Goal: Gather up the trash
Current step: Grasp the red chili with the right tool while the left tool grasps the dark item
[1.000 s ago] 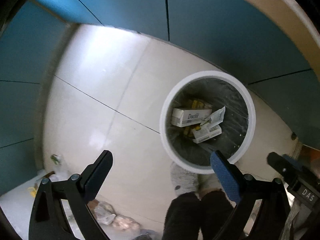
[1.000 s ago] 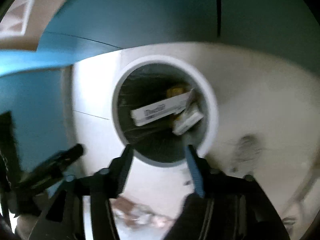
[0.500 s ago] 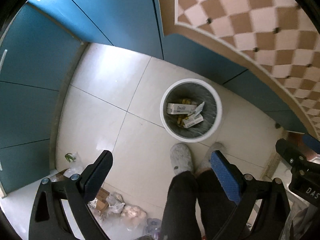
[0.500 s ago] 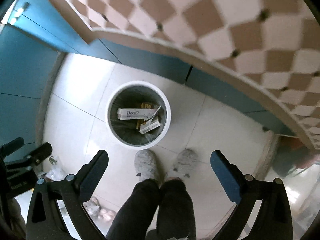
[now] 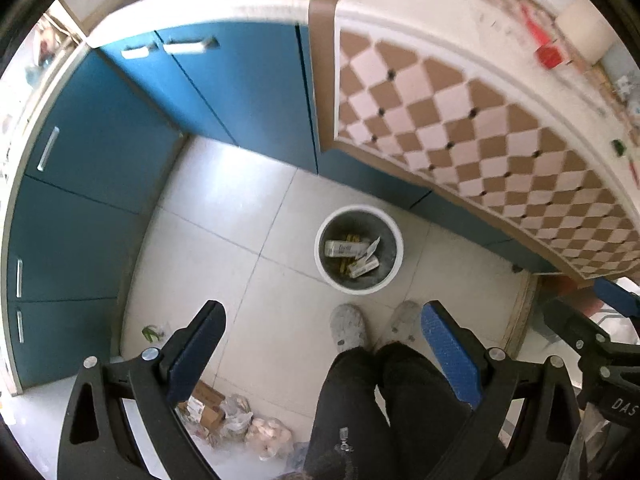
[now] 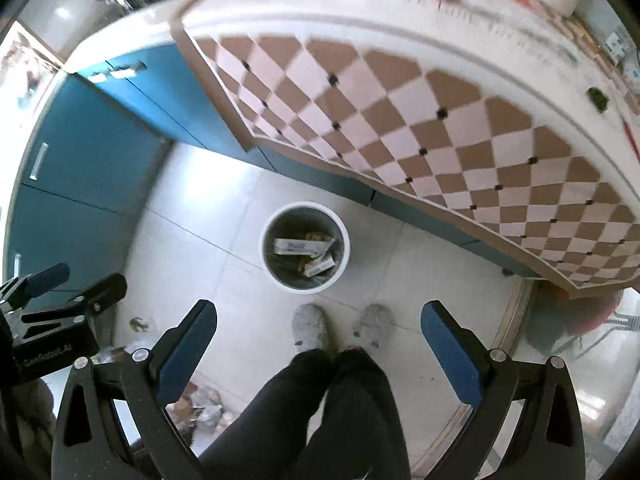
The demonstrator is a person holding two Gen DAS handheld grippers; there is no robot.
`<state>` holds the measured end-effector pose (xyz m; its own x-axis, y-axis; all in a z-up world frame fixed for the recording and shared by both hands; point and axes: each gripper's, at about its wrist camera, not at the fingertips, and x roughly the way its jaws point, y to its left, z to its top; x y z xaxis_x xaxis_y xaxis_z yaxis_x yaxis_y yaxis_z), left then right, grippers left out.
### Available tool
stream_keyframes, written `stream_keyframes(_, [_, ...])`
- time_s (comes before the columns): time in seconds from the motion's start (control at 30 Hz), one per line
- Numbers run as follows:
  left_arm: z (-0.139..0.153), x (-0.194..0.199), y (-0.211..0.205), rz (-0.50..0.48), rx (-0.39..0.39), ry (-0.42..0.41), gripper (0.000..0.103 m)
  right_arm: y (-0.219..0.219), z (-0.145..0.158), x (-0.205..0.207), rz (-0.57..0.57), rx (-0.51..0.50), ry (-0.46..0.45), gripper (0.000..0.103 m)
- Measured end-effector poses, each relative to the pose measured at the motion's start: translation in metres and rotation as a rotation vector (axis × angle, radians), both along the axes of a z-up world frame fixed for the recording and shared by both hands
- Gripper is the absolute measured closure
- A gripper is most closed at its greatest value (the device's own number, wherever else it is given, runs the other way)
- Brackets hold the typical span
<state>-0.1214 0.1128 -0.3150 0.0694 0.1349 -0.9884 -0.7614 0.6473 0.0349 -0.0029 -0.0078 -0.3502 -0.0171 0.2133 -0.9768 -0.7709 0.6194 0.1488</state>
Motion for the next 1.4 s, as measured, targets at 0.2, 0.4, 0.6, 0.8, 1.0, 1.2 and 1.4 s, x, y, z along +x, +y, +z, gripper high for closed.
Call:
stream_keyframes(0.2, [0.045,0.002,-0.005,-0.010,0.055,-0.046,0.003,-0.010,0.054,-0.009,0.014,0.074,-0.008,0.000])
stream_keyframes(0.4, [0.087,0.041,0.005,-0.041,0.149,-0.103,0.000,-0.019,0.080,0.011,-0.048,0.146,0.064,0.000])
stream_keyframes(0.6, [0.112,0.125,0.008,-0.098,0.214,-0.148,0.000,-0.036,0.106,0.087,-0.173,0.227,0.060,0.000])
stream_keyframes(0.8, [0.107,0.261,-0.027,-0.209,0.107,-0.198,0.000,-0.087,0.121,0.210,-0.380,0.236,-0.004,0.000])
stream_keyframes(1.0, [0.054,0.409,-0.100,-0.421,-0.088,-0.156,0.007,-0.165,0.108,0.339,-0.575,0.180,-0.039,0.000])
stream_keyframes(1.2, [-0.010,0.492,-0.150,-0.516,-0.195,-0.057,0.044,-0.223,0.067,0.421,-0.690,0.087,-0.043,0.001])
stream_keyframes(1.4, [-0.028,0.507,-0.164,-0.566,-0.161,-0.009,0.080,-0.234,0.029,0.457,-0.662,0.050,-0.016,0.004])
